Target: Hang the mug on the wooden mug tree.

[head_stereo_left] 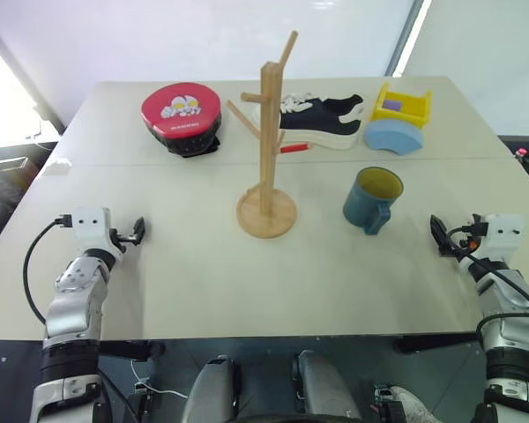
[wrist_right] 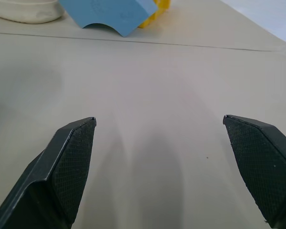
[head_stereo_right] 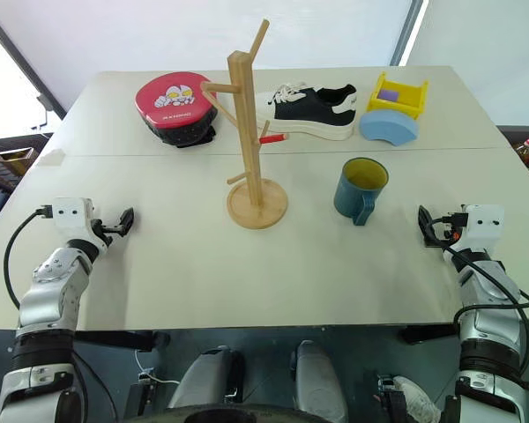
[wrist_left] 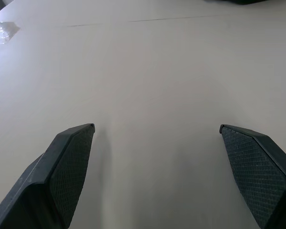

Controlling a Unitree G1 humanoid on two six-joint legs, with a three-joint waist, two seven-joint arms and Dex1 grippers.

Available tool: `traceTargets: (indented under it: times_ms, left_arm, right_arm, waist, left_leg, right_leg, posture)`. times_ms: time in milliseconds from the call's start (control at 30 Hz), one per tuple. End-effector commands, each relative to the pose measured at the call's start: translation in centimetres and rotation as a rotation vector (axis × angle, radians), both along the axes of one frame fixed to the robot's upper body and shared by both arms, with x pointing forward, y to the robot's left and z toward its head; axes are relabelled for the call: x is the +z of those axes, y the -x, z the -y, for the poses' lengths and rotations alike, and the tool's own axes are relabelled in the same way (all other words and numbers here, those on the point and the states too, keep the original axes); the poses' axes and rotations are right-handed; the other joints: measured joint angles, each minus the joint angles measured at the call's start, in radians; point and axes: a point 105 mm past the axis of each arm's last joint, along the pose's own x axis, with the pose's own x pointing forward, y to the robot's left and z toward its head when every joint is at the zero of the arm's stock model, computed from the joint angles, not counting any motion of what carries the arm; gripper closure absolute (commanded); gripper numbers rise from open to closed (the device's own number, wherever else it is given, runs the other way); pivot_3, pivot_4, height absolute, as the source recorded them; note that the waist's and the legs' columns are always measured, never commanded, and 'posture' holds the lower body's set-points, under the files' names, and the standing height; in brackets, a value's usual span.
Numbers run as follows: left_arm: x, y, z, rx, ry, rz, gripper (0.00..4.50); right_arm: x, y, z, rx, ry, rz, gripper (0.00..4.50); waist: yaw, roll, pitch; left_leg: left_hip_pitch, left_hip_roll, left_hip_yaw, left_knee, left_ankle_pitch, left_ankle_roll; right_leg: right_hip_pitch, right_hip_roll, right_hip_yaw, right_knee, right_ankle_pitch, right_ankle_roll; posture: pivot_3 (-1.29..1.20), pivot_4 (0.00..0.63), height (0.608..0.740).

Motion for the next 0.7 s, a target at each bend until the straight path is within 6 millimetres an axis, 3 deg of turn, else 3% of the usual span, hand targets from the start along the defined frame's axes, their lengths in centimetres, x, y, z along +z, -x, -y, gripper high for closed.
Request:
traceTargets:
  times_ms: [33, 367, 700]
  left_arm:
    - [0.9, 0.2, -0.1, -0.001, -0.003, 0.030, 0.00]
    - [0.9, 0.2, 0.6, -0.057, -0.004, 0.011, 0.00]
    - [2.9, -0.1, 5.7, -0.363, 0.011, 0.077, 0.00]
  right_arm:
    - [1.4, -0.2, 0.0, 0.015, 0.022, 0.046, 0.07]
    - [1.6, 0.5, -0.4, 0.030, 0.041, 0.056, 0.07]
    - [2.2, 2.3, -1.8, 0.114, 0.082, 0.038, 0.07]
  waist:
    - [0.000, 0.000, 0.000]
    - [0.001, 0.000, 0.000]
    - [0.002, 0.000, 0.000]
  left_leg:
    - [0.000, 0.000, 0.000, 0.000, 0.000, 0.000]
    - [0.000, 0.000, 0.000, 0.000, 0.000, 0.000]
    - [-0.001, 0.000, 0.000, 0.000, 0.000, 0.000]
  right_leg:
    - [0.000, 0.000, 0.000, 0.000, 0.000, 0.000]
    - [0.000, -0.001, 0.000, 0.000, 0.000, 0.000]
    - [0.000, -0.002, 0.000, -0.001, -0.002, -0.003]
  posture:
    - [0.00, 0.150, 0.735]
    - [0.00, 0.150, 0.735]
    - [0.00, 0.150, 0.735]
